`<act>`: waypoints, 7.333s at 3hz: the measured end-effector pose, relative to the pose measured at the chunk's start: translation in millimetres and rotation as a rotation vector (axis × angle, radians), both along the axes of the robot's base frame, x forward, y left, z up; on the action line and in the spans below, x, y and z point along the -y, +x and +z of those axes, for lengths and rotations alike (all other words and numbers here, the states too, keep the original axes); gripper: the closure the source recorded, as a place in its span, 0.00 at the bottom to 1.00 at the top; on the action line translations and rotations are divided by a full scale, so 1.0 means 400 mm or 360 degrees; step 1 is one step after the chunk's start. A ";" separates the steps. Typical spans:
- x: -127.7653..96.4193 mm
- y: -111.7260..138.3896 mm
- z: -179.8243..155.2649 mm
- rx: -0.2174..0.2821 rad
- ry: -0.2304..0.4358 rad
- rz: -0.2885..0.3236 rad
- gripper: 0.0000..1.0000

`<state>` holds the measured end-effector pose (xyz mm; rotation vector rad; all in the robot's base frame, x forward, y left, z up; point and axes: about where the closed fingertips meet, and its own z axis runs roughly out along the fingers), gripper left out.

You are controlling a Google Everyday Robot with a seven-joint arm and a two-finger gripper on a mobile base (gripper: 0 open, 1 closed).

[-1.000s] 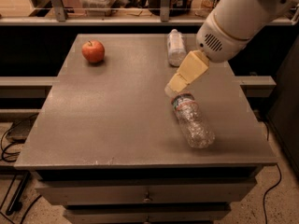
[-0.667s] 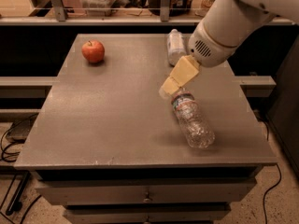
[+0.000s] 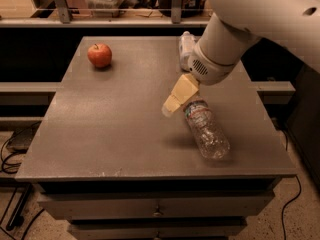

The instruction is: Place water bottle upright

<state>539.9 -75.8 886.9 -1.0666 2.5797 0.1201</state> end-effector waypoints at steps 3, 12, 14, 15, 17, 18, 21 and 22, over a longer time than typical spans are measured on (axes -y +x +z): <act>-0.025 0.013 -0.126 -0.0205 -0.0019 -0.0039 0.18; -0.183 -0.059 0.408 0.0697 0.1131 0.0787 1.00; -0.257 -0.024 0.374 0.1103 0.1178 0.0893 1.00; -0.286 0.005 0.364 0.1275 0.1189 0.0964 1.00; -0.303 0.021 0.352 0.1383 0.1146 0.1016 1.00; -0.313 0.011 0.332 0.1425 0.1139 0.1053 1.00; -0.311 0.006 0.260 0.1731 0.1244 0.1076 0.99; -0.302 0.006 0.225 0.1757 0.1248 0.1042 0.74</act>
Offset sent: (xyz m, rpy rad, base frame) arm 0.0081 0.0114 -0.0599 -0.0306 0.1412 -0.0333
